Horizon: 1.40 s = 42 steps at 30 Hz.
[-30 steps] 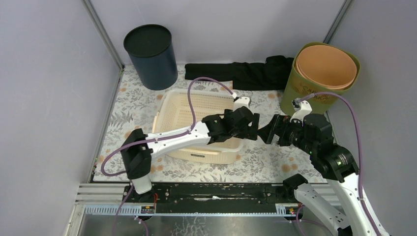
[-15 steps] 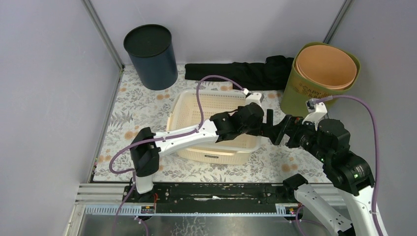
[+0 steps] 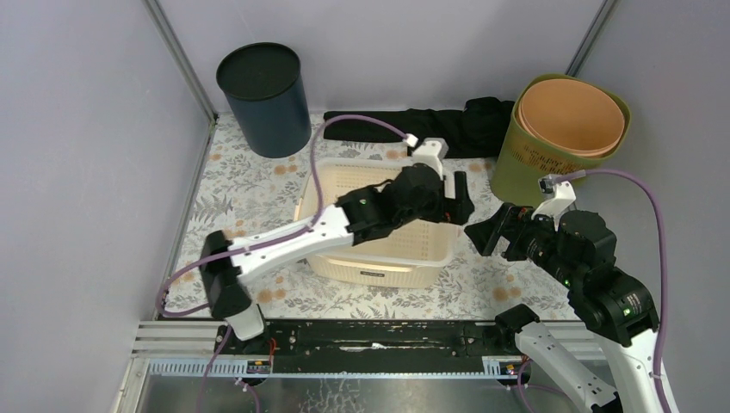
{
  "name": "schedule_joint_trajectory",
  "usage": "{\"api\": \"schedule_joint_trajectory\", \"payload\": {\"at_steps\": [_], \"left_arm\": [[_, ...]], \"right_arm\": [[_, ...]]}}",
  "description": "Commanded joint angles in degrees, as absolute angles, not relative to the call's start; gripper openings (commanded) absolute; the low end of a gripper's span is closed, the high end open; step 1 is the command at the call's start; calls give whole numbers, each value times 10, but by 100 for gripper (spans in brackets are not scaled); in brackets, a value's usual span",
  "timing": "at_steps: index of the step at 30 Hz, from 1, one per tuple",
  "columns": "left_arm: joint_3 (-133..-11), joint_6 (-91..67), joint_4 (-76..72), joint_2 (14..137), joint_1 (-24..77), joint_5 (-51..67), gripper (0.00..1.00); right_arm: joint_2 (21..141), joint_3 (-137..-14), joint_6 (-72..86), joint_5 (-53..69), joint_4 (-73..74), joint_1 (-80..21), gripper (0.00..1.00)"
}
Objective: Turn the large container upside down
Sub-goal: Move the container to the center of the board.
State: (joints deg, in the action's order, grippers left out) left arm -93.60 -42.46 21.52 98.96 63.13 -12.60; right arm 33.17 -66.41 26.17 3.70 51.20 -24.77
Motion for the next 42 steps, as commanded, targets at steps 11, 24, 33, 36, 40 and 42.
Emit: {"api": "schedule_joint_trajectory", "payload": {"at_steps": [11,24,33,36,40,42], "left_arm": [[-745,-406,358,651,552,-263,100],[-706,-436,447,534,550,-282,100],[-704,-448,476,506,550,-295,100],[-706,-453,485,496,550,-296,100],[-709,-457,497,482,550,-302,100],[-713,-458,504,475,550,-304,100]], "right_arm": [[449,-626,227,234,421,-251,94],[566,-668,177,263,375,-331,86],[626,-689,144,138,376,-489,86],[645,-698,126,72,379,-544,87],[676,-704,99,3,379,-595,89],[693,-704,89,-13,372,-609,90]]}}
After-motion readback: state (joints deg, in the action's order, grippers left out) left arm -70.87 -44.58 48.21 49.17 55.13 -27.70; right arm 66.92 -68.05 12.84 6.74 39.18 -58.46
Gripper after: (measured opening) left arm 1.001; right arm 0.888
